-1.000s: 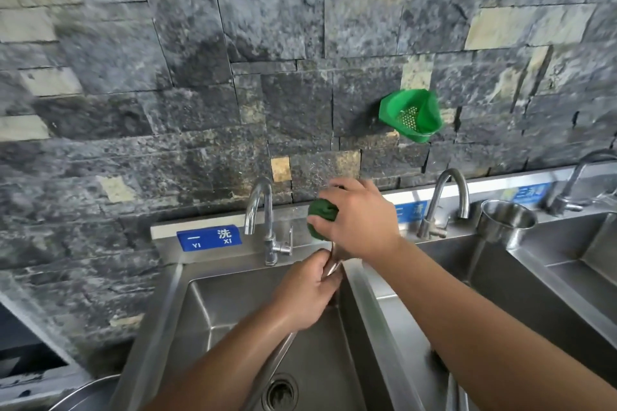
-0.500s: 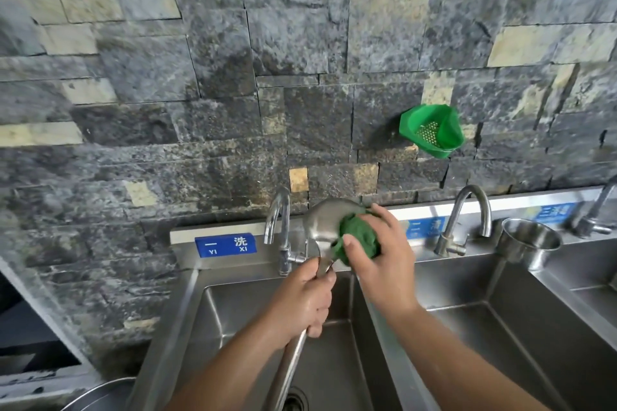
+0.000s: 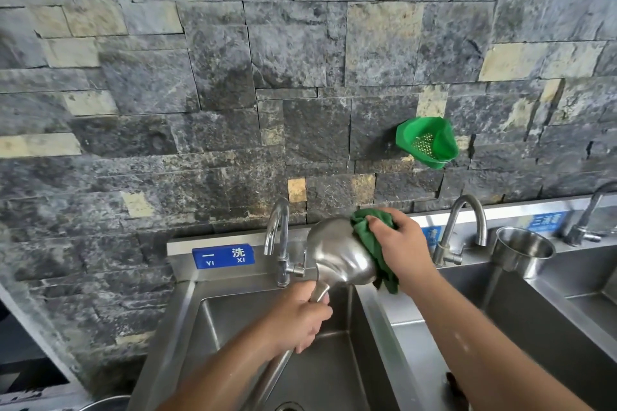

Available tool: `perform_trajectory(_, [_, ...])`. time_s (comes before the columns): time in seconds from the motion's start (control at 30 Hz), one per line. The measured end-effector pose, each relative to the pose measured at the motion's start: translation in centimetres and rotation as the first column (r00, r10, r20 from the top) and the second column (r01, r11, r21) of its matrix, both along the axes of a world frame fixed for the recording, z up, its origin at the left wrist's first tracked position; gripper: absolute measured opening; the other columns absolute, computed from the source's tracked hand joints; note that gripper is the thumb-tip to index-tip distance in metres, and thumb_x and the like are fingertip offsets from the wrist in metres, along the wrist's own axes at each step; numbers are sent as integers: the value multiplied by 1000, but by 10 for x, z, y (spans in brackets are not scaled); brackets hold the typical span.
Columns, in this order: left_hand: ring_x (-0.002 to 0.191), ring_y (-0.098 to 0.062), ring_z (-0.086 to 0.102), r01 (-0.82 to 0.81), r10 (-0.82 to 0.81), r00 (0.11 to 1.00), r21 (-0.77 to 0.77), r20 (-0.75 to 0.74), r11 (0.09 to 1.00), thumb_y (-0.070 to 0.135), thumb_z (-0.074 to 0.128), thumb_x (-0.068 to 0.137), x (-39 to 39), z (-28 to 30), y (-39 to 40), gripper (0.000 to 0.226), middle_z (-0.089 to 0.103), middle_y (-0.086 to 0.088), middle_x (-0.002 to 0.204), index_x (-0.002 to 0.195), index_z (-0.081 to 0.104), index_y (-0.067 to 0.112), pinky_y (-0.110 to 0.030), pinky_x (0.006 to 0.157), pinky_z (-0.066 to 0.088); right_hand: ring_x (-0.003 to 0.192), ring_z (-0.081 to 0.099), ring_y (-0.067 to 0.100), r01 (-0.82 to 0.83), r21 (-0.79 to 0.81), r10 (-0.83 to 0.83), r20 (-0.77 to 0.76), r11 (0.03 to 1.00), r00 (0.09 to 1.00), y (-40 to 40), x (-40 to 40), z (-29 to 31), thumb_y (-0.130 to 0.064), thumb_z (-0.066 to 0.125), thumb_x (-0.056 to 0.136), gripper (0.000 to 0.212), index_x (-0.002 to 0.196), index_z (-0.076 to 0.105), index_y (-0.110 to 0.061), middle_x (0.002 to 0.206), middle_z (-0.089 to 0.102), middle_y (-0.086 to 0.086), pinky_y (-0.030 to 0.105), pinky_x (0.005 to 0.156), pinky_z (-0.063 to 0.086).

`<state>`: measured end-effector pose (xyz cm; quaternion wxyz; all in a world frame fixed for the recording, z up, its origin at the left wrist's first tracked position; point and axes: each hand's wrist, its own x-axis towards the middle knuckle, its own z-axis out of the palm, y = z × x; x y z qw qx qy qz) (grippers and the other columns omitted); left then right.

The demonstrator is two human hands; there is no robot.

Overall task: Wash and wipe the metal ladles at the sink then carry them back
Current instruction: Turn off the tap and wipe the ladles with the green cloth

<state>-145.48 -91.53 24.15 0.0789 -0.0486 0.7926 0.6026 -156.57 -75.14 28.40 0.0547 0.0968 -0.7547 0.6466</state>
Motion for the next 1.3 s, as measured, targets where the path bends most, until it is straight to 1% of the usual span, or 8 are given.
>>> perform_trajectory(0.07, [38, -13, 32, -18, 17, 1000, -80, -10, 997, 19, 50, 92, -5, -2, 1, 15, 38, 0, 56, 84, 37, 15, -27, 42, 26, 85, 69, 31, -31, 4, 31, 74, 1000, 997, -3, -1, 5, -29, 67, 83, 5, 85, 70, -26, 84, 73, 7, 50, 82, 57])
perform_trajectory(0.2, [54, -11, 45, -285, 172, 942, -421, -287, 861, 30, 51, 97, -20, -3, -5, 17, 48, 1, 71, 93, 40, 18, -29, 51, 38, 82, 63, 7, 46, 193, 2, -241, 980, 970, -11, 17, 7, -28, 69, 85, 12, 90, 63, -36, 87, 67, -11, 24, 76, 53])
perform_trajectory(0.33, [51, -9, 54, -384, 319, 896, -175, -310, 907, 21, 49, 99, -22, 17, -9, 13, 62, -4, 73, 88, 53, 15, -29, 47, 48, 94, 67, 12, -23, -36, 12, -285, 999, 958, -17, 29, -2, -40, 68, 78, 24, 102, 68, -40, 99, 69, -11, 44, 82, 56])
perform_trajectory(0.47, [56, -14, 58, -362, 329, 916, -122, -229, 924, 25, 41, 102, -24, 33, -6, 24, 70, -5, 86, 89, 57, 14, -26, 45, 45, 111, 57, 1, 92, -45, -102, -476, 995, 873, -17, 26, 5, -26, 69, 84, 28, 111, 66, -34, 117, 64, -13, 36, 98, 48])
perform_trajectory(0.67, [42, -9, 32, -118, 131, 988, 146, -86, 982, 19, 38, 104, -8, 36, 24, 18, 52, -5, 69, 95, 52, 11, -22, 38, 27, 139, 37, 32, 418, 384, 168, -869, 823, 466, -27, -4, 27, -40, 60, 90, 44, 125, 61, -14, 141, 52, 8, 49, 112, 30])
perform_trajectory(0.83, [39, -8, 27, -164, 169, 985, 157, -19, 974, 24, 37, 103, -13, 33, 22, 20, 44, -2, 65, 91, 48, 14, -19, 41, 25, 148, 19, 33, 457, 796, 495, -606, 398, 623, -33, -13, 9, -57, 33, 97, 65, 152, 31, -23, 161, 23, 6, 58, 113, 25])
perform_trajectory(1.13, [35, -6, 30, -138, 134, 989, 78, 60, 987, 24, 38, 103, -10, 15, 7, 21, 45, -1, 64, 86, 44, 14, -17, 38, 28, 142, 35, 31, 113, 977, 678, -209, 183, 705, -19, -3, -24, -60, 22, 97, 77, 157, 1, -17, 155, 36, 11, 41, 112, 32])
perform_trajectory(1.3, [35, -6, 30, -56, 56, 997, -2, 59, 998, 19, 36, 103, -1, 8, -3, 22, 45, -1, 64, 82, 41, 15, -16, 37, 29, 106, 65, 20, 237, 963, 864, -225, 127, 451, 9, -18, -28, -64, 47, 83, 77, 147, 36, -22, 123, 65, -2, 34, 83, 57])
